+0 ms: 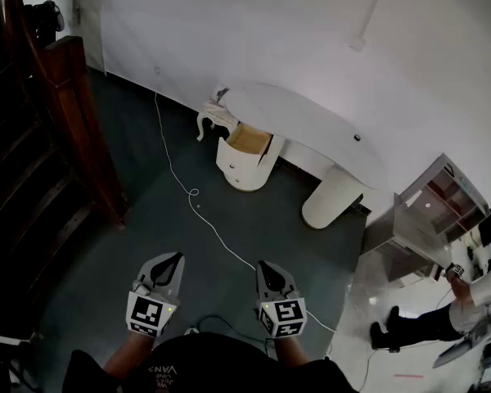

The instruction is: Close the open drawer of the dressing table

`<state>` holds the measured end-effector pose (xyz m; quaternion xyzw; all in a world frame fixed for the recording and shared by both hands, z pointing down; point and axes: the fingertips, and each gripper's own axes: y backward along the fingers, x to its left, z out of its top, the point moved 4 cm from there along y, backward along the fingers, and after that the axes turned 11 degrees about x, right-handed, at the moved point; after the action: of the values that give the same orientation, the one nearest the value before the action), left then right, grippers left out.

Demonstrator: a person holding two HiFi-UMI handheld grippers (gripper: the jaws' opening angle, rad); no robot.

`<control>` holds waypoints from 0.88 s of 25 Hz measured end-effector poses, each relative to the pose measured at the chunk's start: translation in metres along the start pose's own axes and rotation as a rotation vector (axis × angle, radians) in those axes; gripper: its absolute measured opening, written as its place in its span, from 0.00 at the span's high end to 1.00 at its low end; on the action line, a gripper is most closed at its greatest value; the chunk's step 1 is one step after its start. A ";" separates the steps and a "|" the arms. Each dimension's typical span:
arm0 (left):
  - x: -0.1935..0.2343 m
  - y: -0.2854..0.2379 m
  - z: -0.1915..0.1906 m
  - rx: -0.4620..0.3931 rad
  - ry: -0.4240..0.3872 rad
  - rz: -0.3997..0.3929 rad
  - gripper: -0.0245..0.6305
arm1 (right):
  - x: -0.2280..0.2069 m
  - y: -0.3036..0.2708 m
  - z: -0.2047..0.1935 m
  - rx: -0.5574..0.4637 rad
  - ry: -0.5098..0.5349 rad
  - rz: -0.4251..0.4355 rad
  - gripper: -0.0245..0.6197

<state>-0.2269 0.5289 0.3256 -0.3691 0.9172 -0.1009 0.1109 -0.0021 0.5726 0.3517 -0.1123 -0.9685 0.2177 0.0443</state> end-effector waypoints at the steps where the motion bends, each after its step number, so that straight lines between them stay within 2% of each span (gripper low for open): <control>1: 0.001 0.000 0.001 0.000 0.002 -0.001 0.94 | 0.001 -0.001 0.001 0.000 0.001 -0.002 0.96; 12: 0.023 -0.002 -0.004 -0.014 0.010 -0.007 0.93 | 0.015 -0.010 0.006 -0.028 -0.036 -0.019 0.96; 17: 0.030 -0.009 -0.011 -0.015 0.033 -0.051 0.92 | 0.016 -0.013 0.006 -0.063 -0.088 -0.025 0.95; 18: 0.031 -0.012 -0.013 -0.011 0.042 -0.056 0.87 | 0.016 -0.015 0.005 -0.067 -0.097 -0.026 0.92; 20: 0.033 -0.019 -0.015 -0.002 0.059 -0.068 0.69 | 0.013 -0.019 0.006 -0.072 -0.111 -0.029 0.83; 22: 0.031 -0.027 -0.017 0.004 0.063 -0.081 0.67 | 0.005 -0.024 0.007 -0.074 -0.121 -0.039 0.77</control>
<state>-0.2355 0.4894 0.3451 -0.4026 0.9043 -0.1185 0.0784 -0.0130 0.5499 0.3556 -0.0817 -0.9788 0.1871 -0.0143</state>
